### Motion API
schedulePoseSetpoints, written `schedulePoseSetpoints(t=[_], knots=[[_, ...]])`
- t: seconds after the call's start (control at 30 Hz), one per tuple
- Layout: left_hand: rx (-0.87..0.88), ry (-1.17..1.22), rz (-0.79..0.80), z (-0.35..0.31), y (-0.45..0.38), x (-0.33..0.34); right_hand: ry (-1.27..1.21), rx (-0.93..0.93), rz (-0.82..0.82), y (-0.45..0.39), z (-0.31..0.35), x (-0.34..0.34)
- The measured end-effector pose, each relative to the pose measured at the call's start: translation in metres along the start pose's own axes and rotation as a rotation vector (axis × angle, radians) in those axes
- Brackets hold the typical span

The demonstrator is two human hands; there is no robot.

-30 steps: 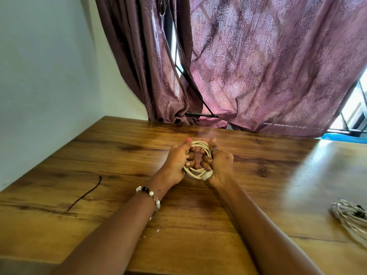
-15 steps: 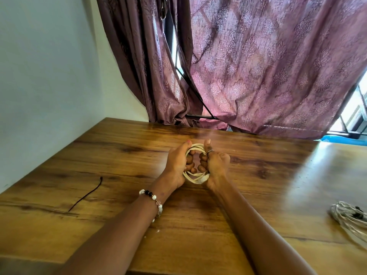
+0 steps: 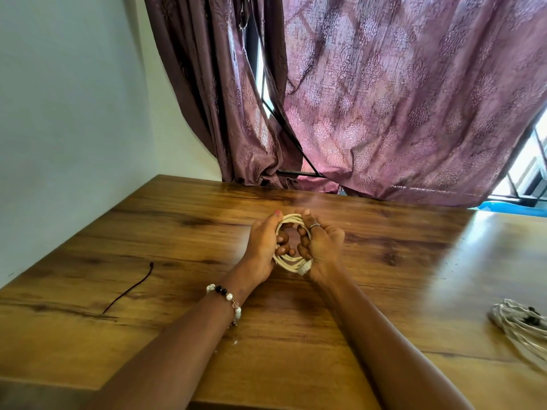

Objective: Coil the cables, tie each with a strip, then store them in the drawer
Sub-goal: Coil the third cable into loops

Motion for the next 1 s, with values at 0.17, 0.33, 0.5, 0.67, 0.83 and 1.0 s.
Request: schedulePoseSetpoints(t=[0.17,0.33,0.5,0.67,0.83,1.0], knots=[[0.057,-0.099,0.059,0.002,0.001,-0.002,0.033,-0.003,0.007,0.003,0.001,-0.001],[0.043,-0.117,0.050,0.000,0.008,-0.003,0.087,-0.004,-0.031,0.008,0.001,0.001],[0.005,-0.086,0.024,-0.003,0.010,-0.006,0.103,-0.016,-0.041,0.011,0.002,0.002],[0.010,-0.143,-0.086,-0.005,0.013,-0.012,0.078,0.005,-0.045,0.014,0.004,0.001],[0.085,-0.288,-0.269,-0.009,0.016,-0.027,0.061,0.037,-0.044,0.008,0.003,-0.005],[0.211,-0.475,-0.408,-0.031,0.032,-0.062,0.032,0.040,-0.030,0.003,-0.001,-0.008]])
Point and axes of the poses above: each hand's wrist, its own y-axis away from the middle knuckle, its own x-axis out of the palm, z = x × y, the point moved 1 cm from there along -y, towards the middle knuckle, and after that the axes turned 4 degrees about x, right-handed, at the moved point
